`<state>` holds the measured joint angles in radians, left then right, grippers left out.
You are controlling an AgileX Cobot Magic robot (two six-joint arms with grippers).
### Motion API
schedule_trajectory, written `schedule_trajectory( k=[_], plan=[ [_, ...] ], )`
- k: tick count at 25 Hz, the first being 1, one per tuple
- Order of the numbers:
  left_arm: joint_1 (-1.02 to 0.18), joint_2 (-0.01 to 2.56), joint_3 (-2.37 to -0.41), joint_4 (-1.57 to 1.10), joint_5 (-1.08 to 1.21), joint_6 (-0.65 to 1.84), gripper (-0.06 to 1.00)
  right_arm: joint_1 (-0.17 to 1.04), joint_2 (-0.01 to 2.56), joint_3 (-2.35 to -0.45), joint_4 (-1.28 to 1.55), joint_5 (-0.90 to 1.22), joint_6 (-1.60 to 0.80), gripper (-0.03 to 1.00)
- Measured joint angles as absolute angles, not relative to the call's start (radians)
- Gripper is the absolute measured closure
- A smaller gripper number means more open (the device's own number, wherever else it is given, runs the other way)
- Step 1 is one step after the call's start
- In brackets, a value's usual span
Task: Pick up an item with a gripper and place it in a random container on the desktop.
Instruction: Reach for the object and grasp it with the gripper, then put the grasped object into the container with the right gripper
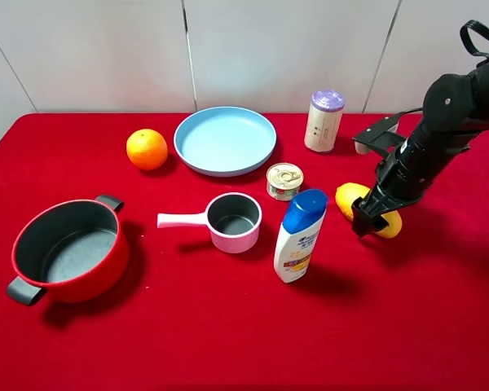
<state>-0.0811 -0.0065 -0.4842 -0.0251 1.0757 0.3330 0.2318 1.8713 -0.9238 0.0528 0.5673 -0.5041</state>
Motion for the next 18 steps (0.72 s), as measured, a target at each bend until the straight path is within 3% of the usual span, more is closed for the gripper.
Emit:
schedule_trajectory(
  k=[18],
  plan=[
    [-0.081, -0.006, -0.484, -0.025, 1.076, 0.333, -0.04, 0.232, 1.871, -0.924, 0.074, 0.481, -0.502, 0.27]
  ],
)
